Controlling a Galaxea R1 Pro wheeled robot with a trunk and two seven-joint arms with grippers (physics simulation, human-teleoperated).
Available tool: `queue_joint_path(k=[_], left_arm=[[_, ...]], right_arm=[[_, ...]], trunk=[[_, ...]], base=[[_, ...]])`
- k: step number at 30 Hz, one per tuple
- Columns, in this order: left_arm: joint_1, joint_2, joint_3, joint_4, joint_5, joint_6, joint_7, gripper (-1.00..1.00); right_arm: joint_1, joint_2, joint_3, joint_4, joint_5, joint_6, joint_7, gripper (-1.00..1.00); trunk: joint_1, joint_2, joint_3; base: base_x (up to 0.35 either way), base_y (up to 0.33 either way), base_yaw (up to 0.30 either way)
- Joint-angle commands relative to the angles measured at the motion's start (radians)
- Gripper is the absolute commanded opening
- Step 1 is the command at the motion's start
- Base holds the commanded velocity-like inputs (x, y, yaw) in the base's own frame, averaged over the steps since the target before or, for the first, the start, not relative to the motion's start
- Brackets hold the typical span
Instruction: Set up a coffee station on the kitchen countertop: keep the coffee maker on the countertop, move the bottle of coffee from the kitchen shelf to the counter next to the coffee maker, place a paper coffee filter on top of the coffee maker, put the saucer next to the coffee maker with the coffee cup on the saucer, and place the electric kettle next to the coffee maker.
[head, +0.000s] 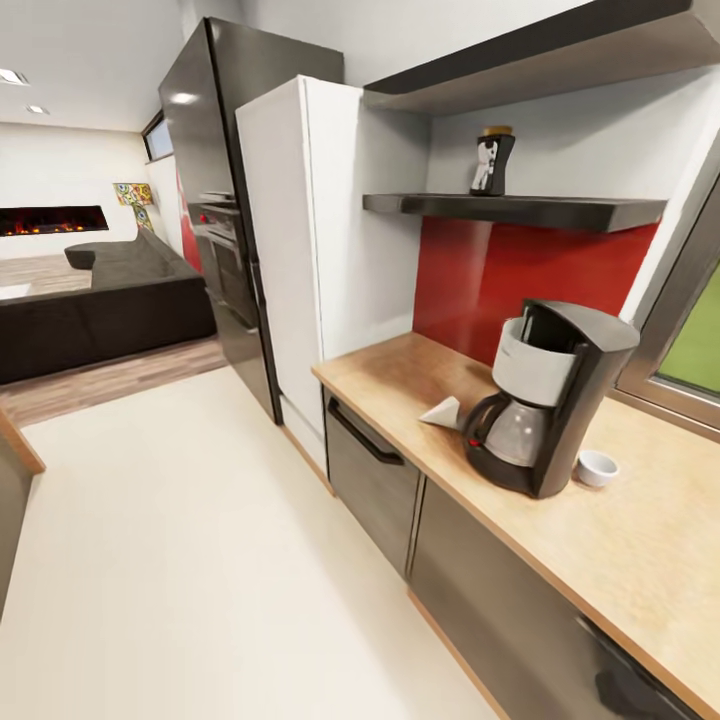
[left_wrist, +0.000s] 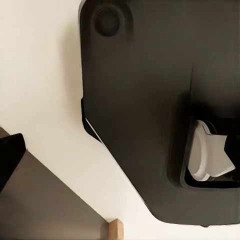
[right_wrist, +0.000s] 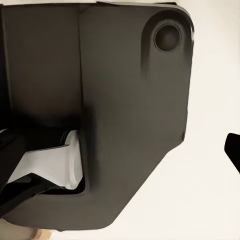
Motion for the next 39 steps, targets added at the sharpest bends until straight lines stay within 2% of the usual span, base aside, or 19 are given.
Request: queue_joint_path(k=[1,6,19,39], left_arm=[[-0.001,0.001,0.000,0.001,0.005,-0.003,0.000,1.00],[-0.001,0.001,0.005,-0.001,0.029,-0.006,-0.001,1.00],[-0.002,-0.008,0.006,-0.003,0.033,-0.006,-0.001,1.00],[-0.002,-0.003,0.004,-0.003,0.033,-0.007,-0.001,1.00]], right_arm=[[0.000,0.000,-0.001,-0.001,0.000,-0.002,0.000,1.00],[0.000,0.000,-0.001,-0.002,0.000,-0.002,0.000,1.00],[0.000,-0.003,0.001,-0.002,0.001,-0.002,0.002,1.00],[0.000,-0.005,0.004,-0.002,0.003,-0.002,0.000,1.00]], trunk=[[0.001,-0.002,-0.002],[0.001,-0.002,-0.002],[0.001,-0.002,-0.002],[0.001,-0.002,-0.002]], base=[[0.279,0.236,0.000],[0.278,0.237,0.000],[0.278,0.237,-0.010],[0.280,0.232,-0.230]])
